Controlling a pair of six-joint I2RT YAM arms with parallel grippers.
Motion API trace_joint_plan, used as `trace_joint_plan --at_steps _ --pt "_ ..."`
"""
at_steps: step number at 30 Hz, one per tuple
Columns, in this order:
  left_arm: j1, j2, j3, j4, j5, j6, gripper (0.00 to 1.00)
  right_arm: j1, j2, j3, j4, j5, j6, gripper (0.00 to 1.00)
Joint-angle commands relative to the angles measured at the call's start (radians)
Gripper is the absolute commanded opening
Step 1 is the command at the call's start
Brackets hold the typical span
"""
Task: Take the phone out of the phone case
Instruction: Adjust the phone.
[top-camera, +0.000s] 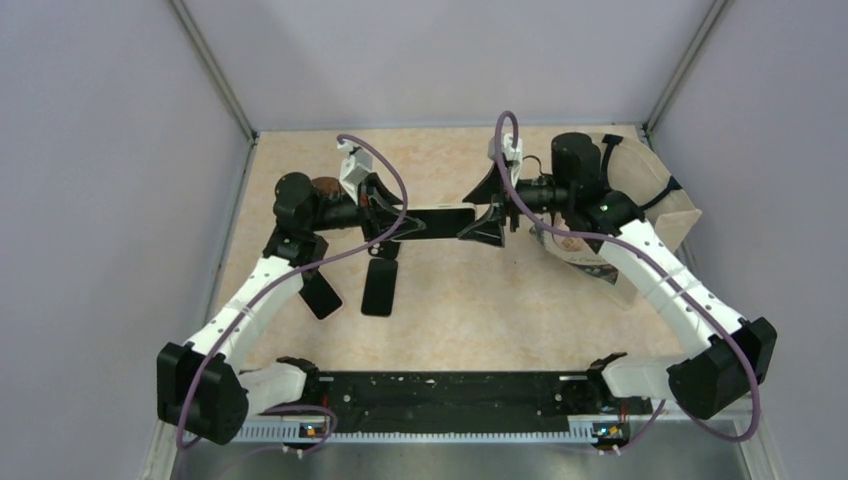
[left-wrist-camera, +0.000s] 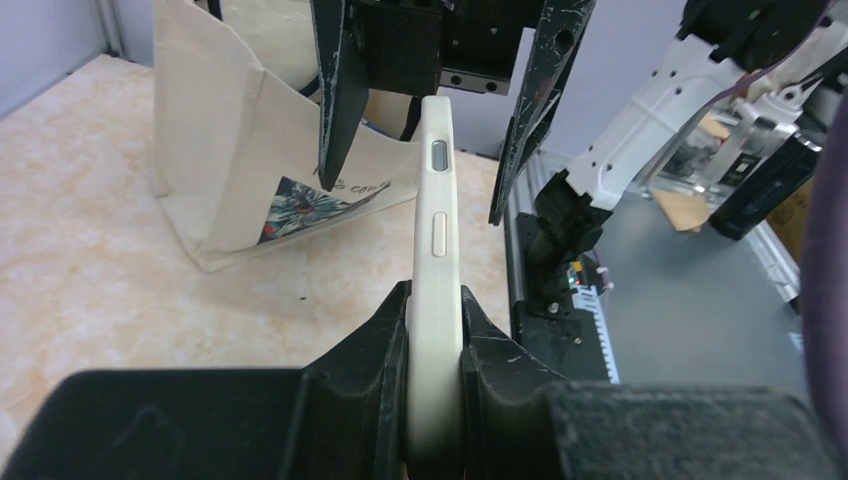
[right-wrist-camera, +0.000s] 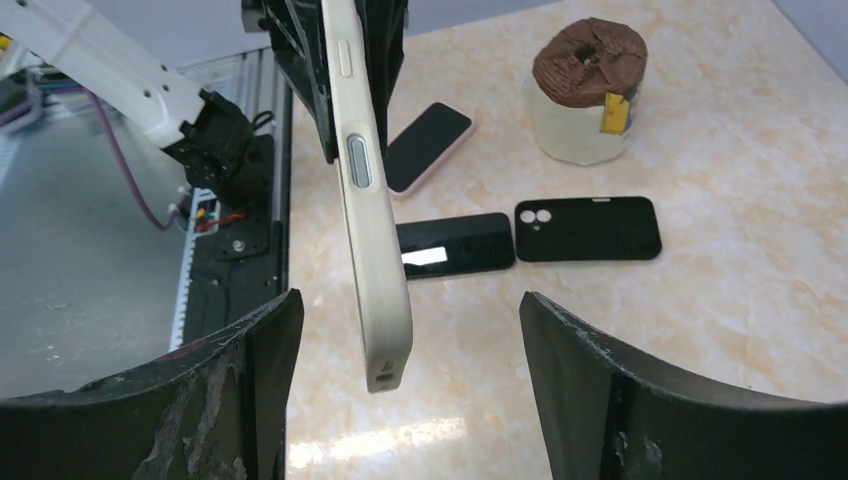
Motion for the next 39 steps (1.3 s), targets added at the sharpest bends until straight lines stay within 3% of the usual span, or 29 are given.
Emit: trace_joint_plan --at_steps 1,4,10,12,13,16,20,23,27,32,39 --pt "0.000 -0.028 -0.075 0.533 -0.009 -0.346 0.00 -0.013 0.039 0.010 0.164 -0.138 0.130 0.75" --pt "0.000 -0.034 -0.079 0.507 -0.017 -0.329 0.00 -0.012 0.068 0.006 0.227 -0.202 0.185 0.60" --pt "-0.002 -0.030 -0.092 0.477 -0.039 -0.312 0.00 -0.011 0.090 -0.007 0.267 -0.255 0.223 0.00" --pt "-0.004 -0.027 -0.077 0.407 -0.034 -0.270 0.05 -0.010 0.085 -0.008 0.259 -0.256 0.213 0.00" --pt "-0.003 -0.028 -0.057 0.327 -0.024 -0.216 0.16 -0.011 0.081 -0.001 0.232 -0.250 0.189 0.00" --pt "-0.003 -0.039 0.039 -0.103 -0.035 0.099 0.48 -0.011 0.079 0.062 0.007 -0.194 -0.010 0.00" --pt "-0.004 -0.017 0.191 -0.636 -0.086 0.562 0.72 -0.011 0.076 0.113 -0.175 -0.135 -0.197 0.00" --pt "-0.007 0.026 0.286 -0.899 -0.108 0.772 0.87 -0.004 0.071 0.125 -0.216 -0.103 -0.262 0.00" --pt "-0.041 0.100 0.378 -1.114 -0.143 0.929 0.92 0.042 0.079 0.152 -0.259 -0.052 -0.317 0.00" --pt "-0.092 0.160 0.403 -1.162 -0.143 0.972 0.90 0.087 0.093 0.171 -0.280 -0.020 -0.337 0.00" --pt "-0.118 0.214 0.404 -1.171 -0.127 0.984 0.62 0.096 0.083 0.172 -0.280 -0.018 -0.337 0.00"
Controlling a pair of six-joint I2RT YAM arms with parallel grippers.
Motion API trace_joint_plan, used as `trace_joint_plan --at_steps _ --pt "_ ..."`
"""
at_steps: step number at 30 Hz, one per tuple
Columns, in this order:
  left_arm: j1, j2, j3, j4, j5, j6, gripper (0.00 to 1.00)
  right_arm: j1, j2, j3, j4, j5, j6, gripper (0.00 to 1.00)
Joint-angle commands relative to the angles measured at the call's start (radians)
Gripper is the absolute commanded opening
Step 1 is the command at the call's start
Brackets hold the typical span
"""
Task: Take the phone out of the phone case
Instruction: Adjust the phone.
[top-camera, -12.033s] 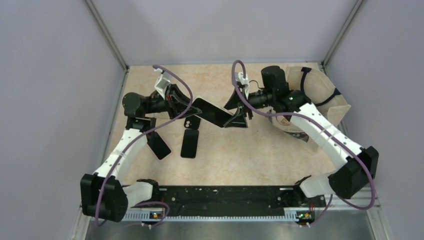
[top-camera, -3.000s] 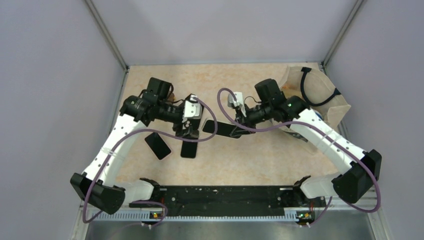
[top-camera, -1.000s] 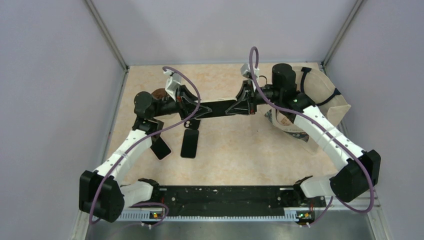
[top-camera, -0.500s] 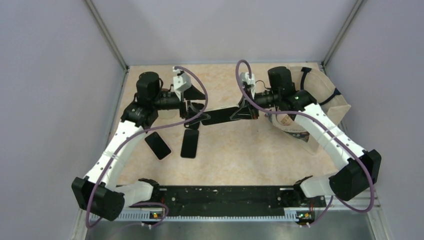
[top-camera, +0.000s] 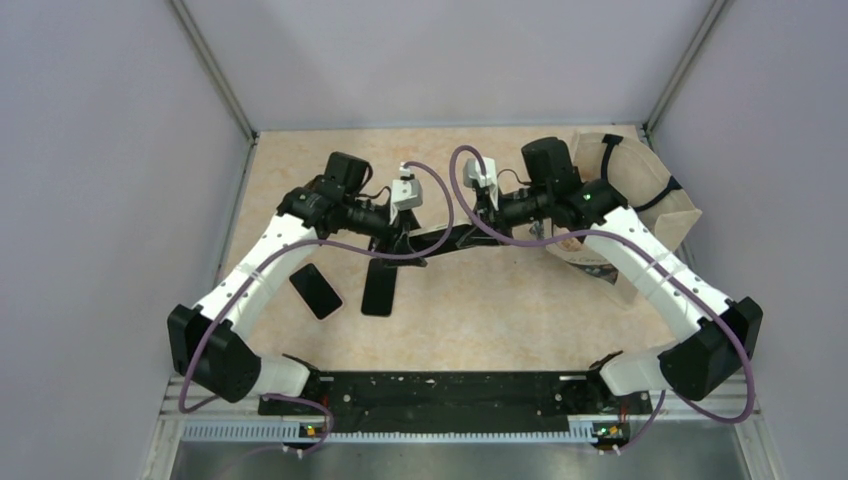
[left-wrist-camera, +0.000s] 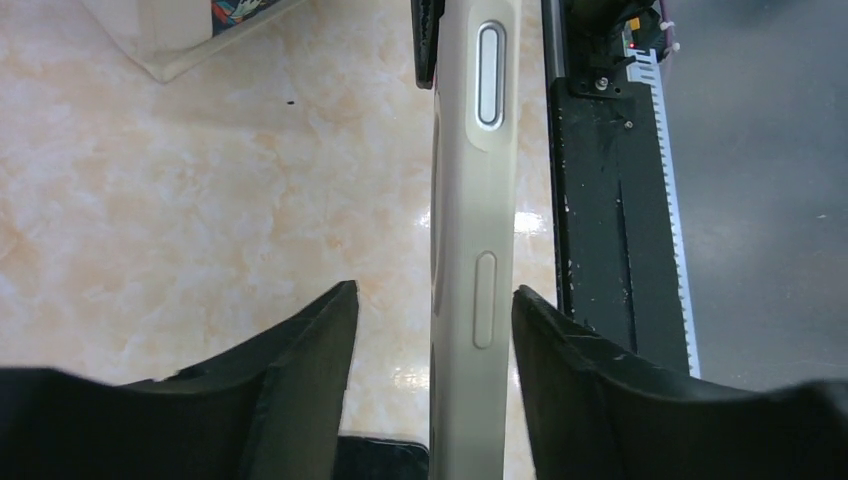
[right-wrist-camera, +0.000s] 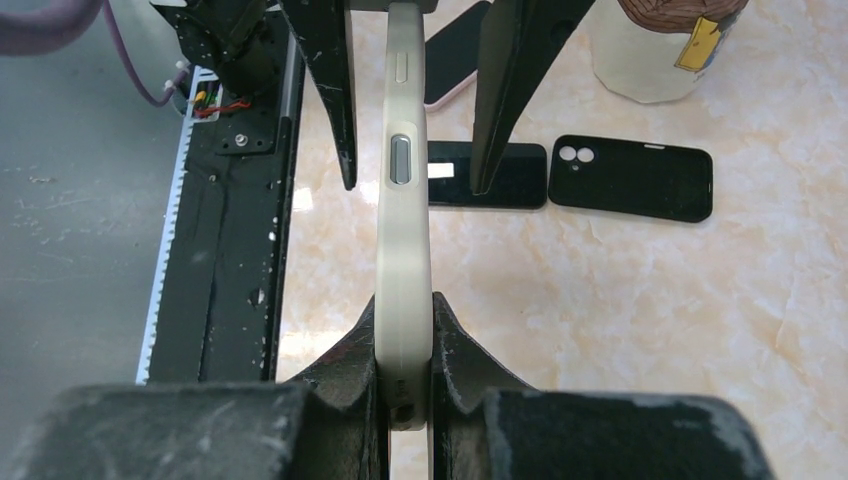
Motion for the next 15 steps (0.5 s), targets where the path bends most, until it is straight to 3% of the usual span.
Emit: trace_joint_plan --at_steps 1,4,6,7,9,10,15 --pt "-0.009 0.014 0.039 -0.031 0.030 0.051 0.58 0.014 -0.018 0.063 0.040 -0.025 -0.025 0.00" --pt "-0.022 0.029 0.041 -0.034 0.032 0.053 0.34 0.016 -0.019 0.060 0.041 -0.025 -0.026 0.00" --pt "-0.033 0.041 0.042 -0.042 0.032 0.058 0.05 0.017 -0.018 0.059 0.041 -0.024 -0.026 0.00" --pt "-0.034 0.045 0.043 -0.046 0.034 0.058 0.00 0.017 -0.018 0.059 0.041 -0.023 -0.026 0.00" --pt "-0.035 0.046 0.039 -0.052 0.034 0.065 0.00 0.017 -0.020 0.056 0.043 -0.016 -0.022 0.00" --pt "-0.035 0.039 0.034 -0.050 0.030 0.072 0.00 0.018 -0.022 0.051 0.052 -0.006 -0.012 0.06" --pt "-0.035 -0.030 -0.049 0.060 0.019 0.049 0.00 0.008 -0.049 -0.017 0.127 0.040 0.096 0.56"
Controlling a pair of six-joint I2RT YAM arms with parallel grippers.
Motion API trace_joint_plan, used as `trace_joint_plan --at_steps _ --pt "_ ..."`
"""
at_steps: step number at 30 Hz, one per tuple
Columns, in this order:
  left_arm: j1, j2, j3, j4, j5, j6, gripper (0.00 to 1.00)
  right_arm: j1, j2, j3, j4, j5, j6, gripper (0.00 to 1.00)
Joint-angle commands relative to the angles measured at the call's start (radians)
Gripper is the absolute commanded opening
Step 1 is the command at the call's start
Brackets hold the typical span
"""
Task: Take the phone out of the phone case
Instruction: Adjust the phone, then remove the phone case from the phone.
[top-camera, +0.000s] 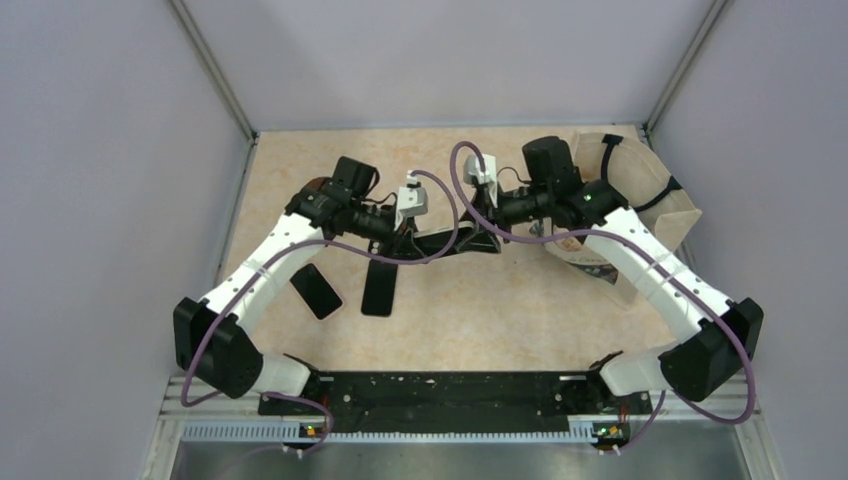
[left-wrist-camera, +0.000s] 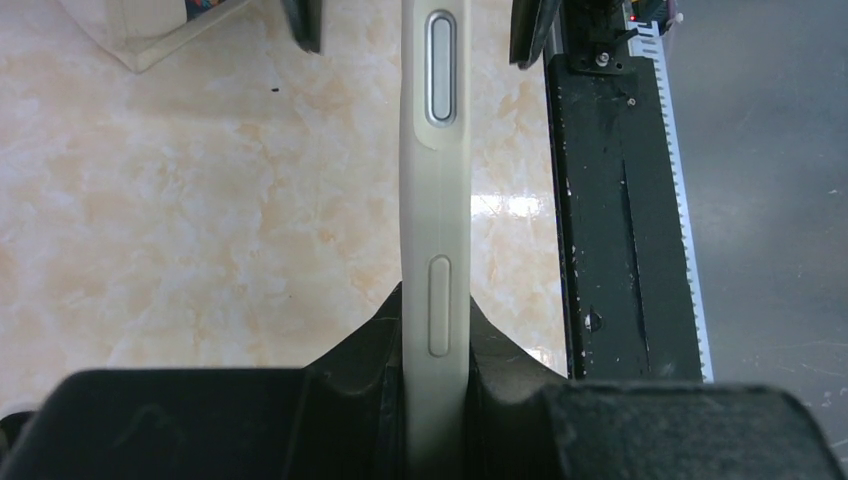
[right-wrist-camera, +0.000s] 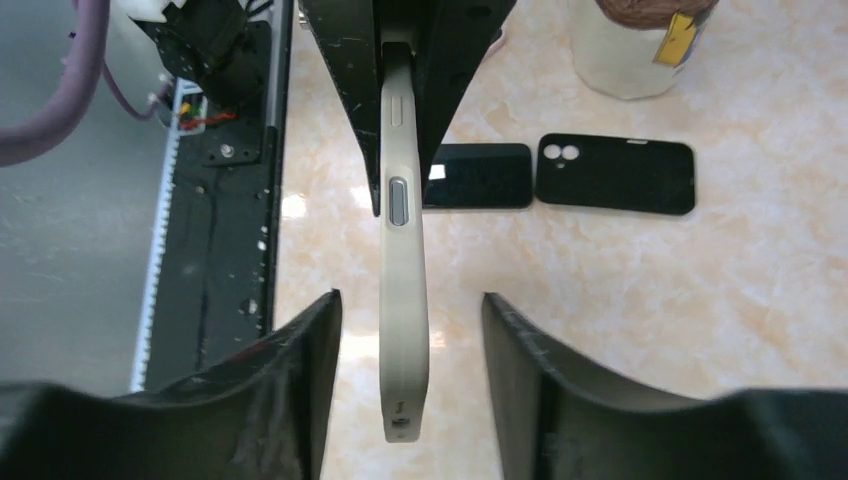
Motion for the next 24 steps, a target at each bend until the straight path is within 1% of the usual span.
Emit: trace_joint_plan --at_steps 1,2,4,6,9,13,18,22,23,24 --pt "-0.008 -0.085 -0.069 0.133 0.021 -0.037 0.00 -0.003 -0.056 -0.034 0.150 -0.011 0.103 0.63" --pt "-0.007 -0.103 -0.089 0.171 0.017 -0.056 0.00 -0.014 -0.059 -0.047 0.180 -0.036 0.137 0.65" --pt "-0.007 -0.136 -0.131 0.246 0.007 -0.095 0.00 -0.043 -0.056 -0.065 0.224 -0.098 0.200 0.66" --pt "-0.007 -0.161 -0.161 0.299 0.002 -0.125 0.00 -0.062 -0.043 -0.075 0.255 -0.158 0.241 0.65" --pt "-0.007 -0.187 -0.197 0.366 0.001 -0.167 0.00 -0.069 -0.026 -0.094 0.285 -0.208 0.274 0.63" --pt "-0.009 -0.198 -0.221 0.388 0.000 -0.178 0.00 -0.076 -0.009 -0.115 0.339 -0.263 0.322 0.59" --pt "-0.012 -0.208 -0.242 0.396 -0.007 -0.182 0.00 -0.083 0.002 -0.117 0.388 -0.316 0.372 0.56" --pt "-0.014 -0.208 -0.250 0.403 -0.006 -0.186 0.00 -0.085 0.011 -0.119 0.410 -0.341 0.398 0.49" --pt "-0.015 -0.207 -0.251 0.405 -0.006 -0.188 0.00 -0.086 0.015 -0.119 0.413 -0.348 0.401 0.47" --pt "-0.017 -0.206 -0.252 0.408 -0.005 -0.190 0.00 -0.086 0.018 -0.120 0.416 -0.352 0.404 0.41"
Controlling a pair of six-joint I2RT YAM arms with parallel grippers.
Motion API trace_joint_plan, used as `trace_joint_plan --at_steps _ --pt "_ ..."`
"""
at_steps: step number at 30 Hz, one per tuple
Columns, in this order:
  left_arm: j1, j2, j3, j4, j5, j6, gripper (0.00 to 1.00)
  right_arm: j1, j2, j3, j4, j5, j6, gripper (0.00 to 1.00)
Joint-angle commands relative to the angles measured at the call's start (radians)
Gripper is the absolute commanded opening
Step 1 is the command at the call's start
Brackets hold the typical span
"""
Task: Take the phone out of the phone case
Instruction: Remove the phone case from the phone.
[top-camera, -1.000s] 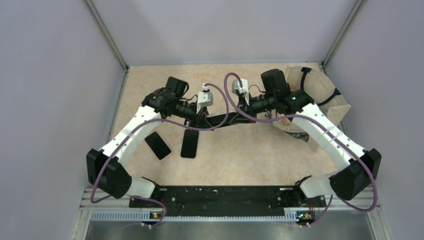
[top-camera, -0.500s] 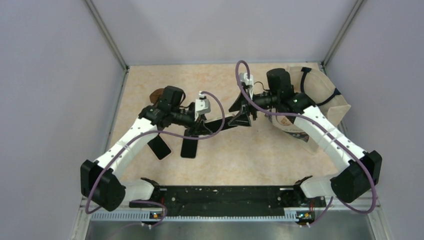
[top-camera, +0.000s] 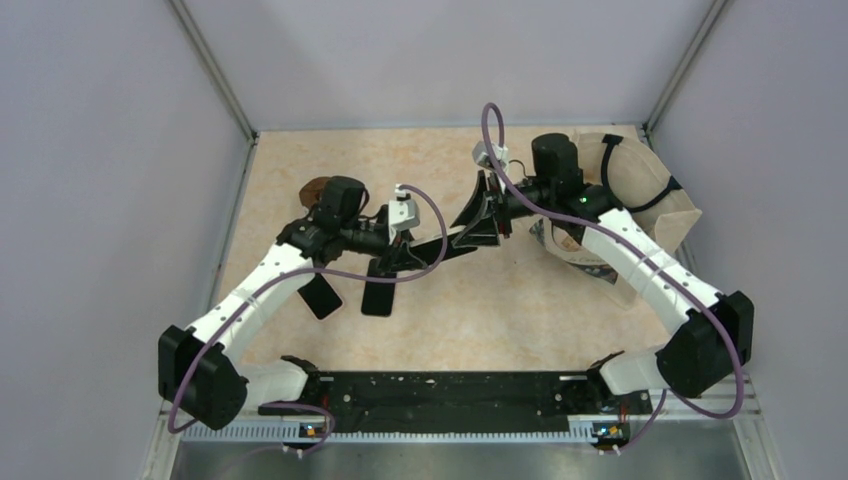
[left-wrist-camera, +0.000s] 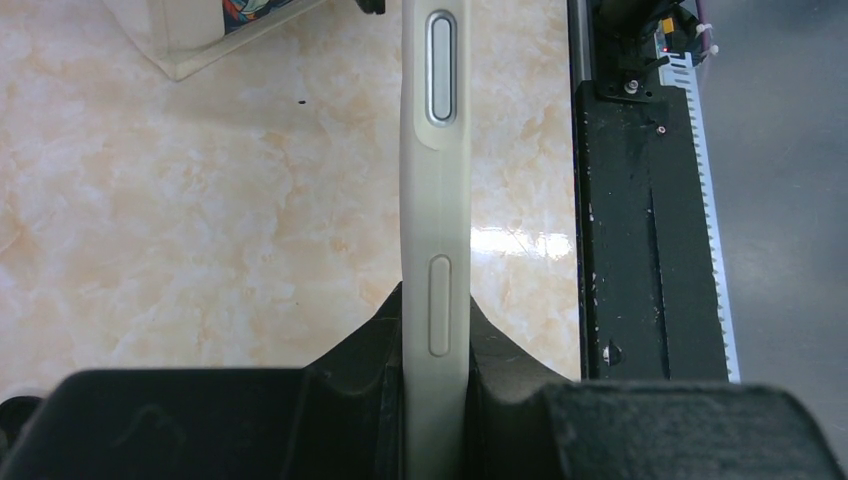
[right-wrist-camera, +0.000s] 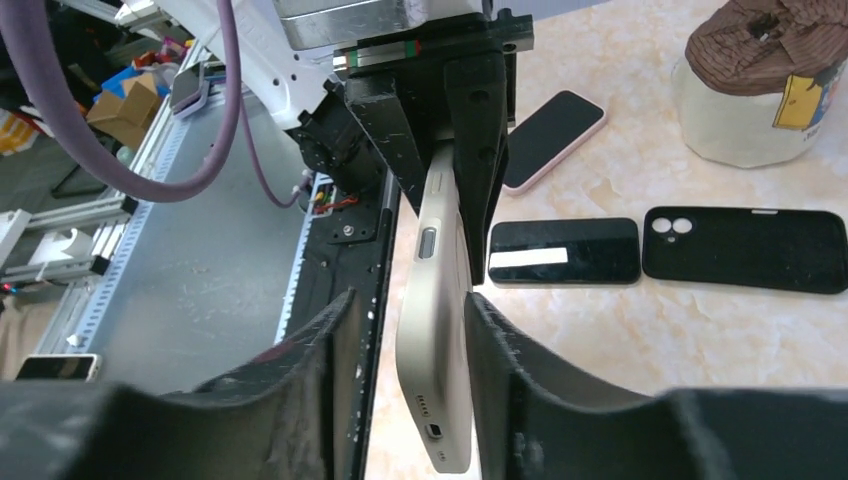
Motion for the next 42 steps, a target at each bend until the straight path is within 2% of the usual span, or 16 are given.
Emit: trace_joint_plan --at_steps 1,6,7,10,14,22,29,42 --pt "-0.009 -0.038 0.003 0.093 0.036 -0.016 0.00 -0.015 0.009 -0.008 0.074 -0.070 0.039 0.36" --pt "-0.019 -0.038 0.004 0.097 0.031 -0.015 0.00 -0.015 0.022 -0.014 0.097 -0.093 0.060 0.01" --pt "-0.022 -0.037 0.005 0.097 0.029 -0.011 0.00 -0.014 0.024 -0.016 0.105 -0.098 0.066 0.00" --pt "-0.041 -0.050 0.000 0.085 0.014 0.036 0.00 -0.015 0.035 -0.018 0.134 -0.143 0.112 0.00" --pt "-0.094 -0.077 0.000 0.027 -0.096 0.181 0.00 -0.015 0.061 -0.023 0.199 -0.224 0.199 0.00" --pt "-0.176 -0.083 0.057 -0.073 -0.230 0.342 0.00 -0.012 0.112 -0.107 0.577 -0.349 0.535 0.00" --pt "-0.265 -0.052 0.105 -0.157 -0.324 0.426 0.00 -0.003 0.146 -0.087 0.580 -0.381 0.556 0.00" --pt "-0.337 -0.028 0.148 -0.199 -0.442 0.473 0.00 0.025 0.197 -0.075 0.589 -0.412 0.584 0.00"
